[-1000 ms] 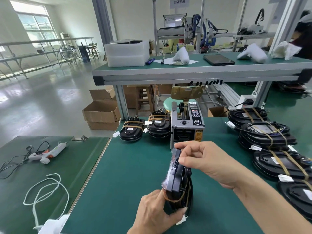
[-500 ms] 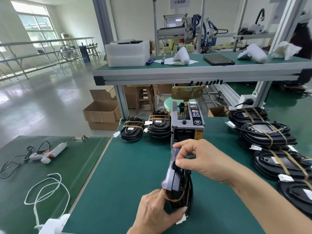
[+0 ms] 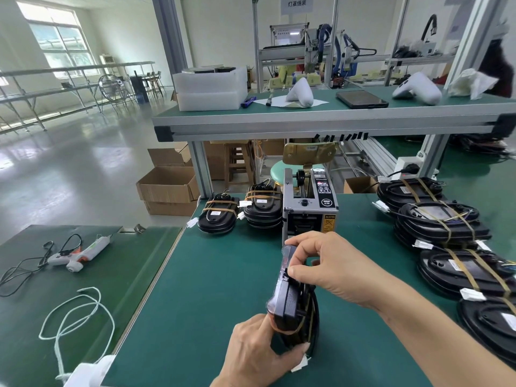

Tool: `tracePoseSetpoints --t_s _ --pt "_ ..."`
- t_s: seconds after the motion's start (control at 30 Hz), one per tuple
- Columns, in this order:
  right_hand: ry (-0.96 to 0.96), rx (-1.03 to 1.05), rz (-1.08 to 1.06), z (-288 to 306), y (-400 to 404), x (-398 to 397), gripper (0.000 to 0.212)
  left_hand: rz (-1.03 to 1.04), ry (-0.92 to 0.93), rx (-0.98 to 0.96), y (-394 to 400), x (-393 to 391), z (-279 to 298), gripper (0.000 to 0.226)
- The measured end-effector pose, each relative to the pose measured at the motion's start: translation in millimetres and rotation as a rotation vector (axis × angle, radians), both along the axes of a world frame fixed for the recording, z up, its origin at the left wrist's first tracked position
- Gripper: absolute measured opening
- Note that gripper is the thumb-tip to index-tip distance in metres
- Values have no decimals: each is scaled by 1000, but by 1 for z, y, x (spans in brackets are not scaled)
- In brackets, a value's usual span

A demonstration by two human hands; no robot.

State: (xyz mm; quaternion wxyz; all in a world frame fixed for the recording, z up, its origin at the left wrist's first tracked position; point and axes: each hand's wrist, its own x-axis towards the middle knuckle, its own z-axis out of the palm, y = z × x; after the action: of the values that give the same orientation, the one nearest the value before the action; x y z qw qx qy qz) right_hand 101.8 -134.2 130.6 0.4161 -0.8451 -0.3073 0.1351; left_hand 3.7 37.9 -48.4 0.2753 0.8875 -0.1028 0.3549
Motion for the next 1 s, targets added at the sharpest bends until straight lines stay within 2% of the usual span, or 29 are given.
tracePoseSetpoints --t_s 0.73,1.0 --pt "-140 -48 -43 -5 3 1 13 -1 24 -9 0 -1 2 33" --pt "-115 -52 -66 -5 4 2 10 -7 21 0 -1 -2 5 35"
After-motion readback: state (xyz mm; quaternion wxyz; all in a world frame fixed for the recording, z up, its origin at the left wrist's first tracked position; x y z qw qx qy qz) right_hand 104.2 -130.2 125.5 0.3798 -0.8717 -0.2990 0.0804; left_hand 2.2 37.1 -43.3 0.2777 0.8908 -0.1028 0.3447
